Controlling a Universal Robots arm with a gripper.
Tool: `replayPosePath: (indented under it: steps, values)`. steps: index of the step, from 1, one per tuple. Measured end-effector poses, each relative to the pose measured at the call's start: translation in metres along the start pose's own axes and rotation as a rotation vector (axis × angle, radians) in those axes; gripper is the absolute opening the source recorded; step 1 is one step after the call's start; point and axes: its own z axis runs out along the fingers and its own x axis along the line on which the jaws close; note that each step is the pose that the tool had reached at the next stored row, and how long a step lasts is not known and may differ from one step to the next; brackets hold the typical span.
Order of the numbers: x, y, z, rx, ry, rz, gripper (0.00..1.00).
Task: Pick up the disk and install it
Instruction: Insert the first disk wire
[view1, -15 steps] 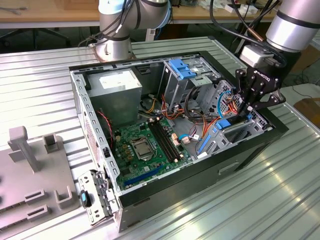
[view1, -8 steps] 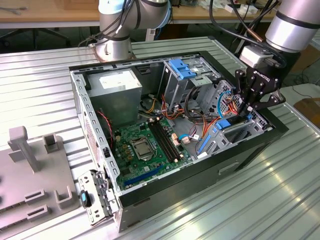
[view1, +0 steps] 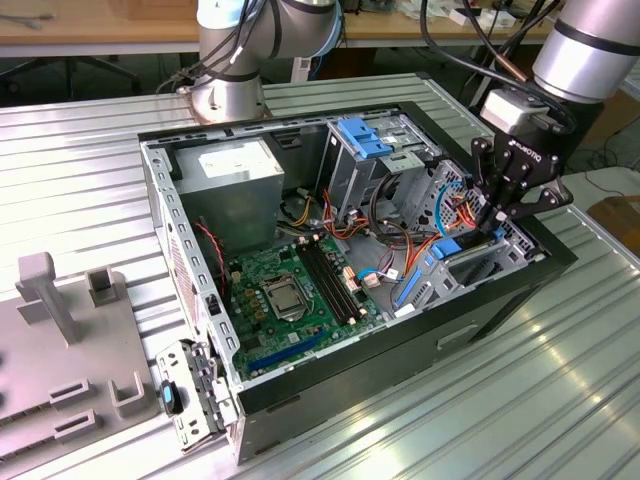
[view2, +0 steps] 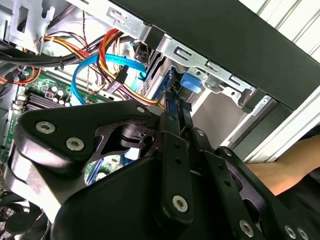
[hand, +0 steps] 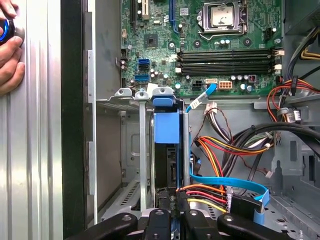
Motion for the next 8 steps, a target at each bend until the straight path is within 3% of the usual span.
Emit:
replayPosePath:
  steps: [8]
  values:
    - [-0.0027, 0.0000, -0.0004, 0.0000, 0.0005, 0.000, 0.17]
